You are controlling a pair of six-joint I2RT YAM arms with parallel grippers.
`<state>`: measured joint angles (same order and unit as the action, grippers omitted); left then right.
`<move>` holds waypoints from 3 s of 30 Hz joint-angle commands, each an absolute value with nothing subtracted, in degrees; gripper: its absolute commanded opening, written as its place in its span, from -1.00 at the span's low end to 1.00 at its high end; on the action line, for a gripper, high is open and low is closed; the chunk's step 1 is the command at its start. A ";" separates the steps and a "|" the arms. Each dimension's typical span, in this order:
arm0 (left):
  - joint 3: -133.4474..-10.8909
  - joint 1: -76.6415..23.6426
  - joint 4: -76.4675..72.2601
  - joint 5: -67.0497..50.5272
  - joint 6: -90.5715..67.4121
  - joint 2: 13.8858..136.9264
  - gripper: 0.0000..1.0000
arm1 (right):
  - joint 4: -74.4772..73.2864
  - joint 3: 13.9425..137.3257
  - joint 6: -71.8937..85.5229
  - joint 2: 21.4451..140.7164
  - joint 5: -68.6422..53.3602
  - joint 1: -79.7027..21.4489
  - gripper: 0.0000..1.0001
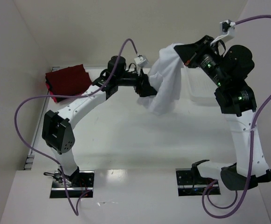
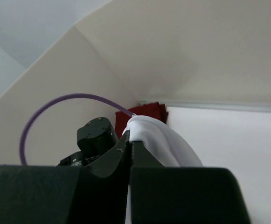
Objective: Fold and stack the t-shirts
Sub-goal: Move the tshirt to the center of the board, then flatten out the tshirt
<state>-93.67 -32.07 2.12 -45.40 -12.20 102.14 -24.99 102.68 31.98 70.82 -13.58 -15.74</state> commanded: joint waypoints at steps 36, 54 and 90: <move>-77.95 -30.32 29.26 8.89 -5.98 57.26 -0.90 | -17.40 73.78 35.77 65.39 -10.11 -14.68 -0.88; -69.25 -30.32 24.70 0.78 -9.23 80.23 -0.51 | -11.87 62.76 32.34 76.81 -6.06 -14.15 -0.08; -67.11 -27.69 21.45 -10.55 -16.79 99.75 -0.63 | -11.95 53.52 33.13 74.27 -9.58 -16.88 0.19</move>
<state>-64.63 -28.09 22.31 -7.53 -16.67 99.22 -14.15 52.84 33.43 76.31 -10.31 -16.38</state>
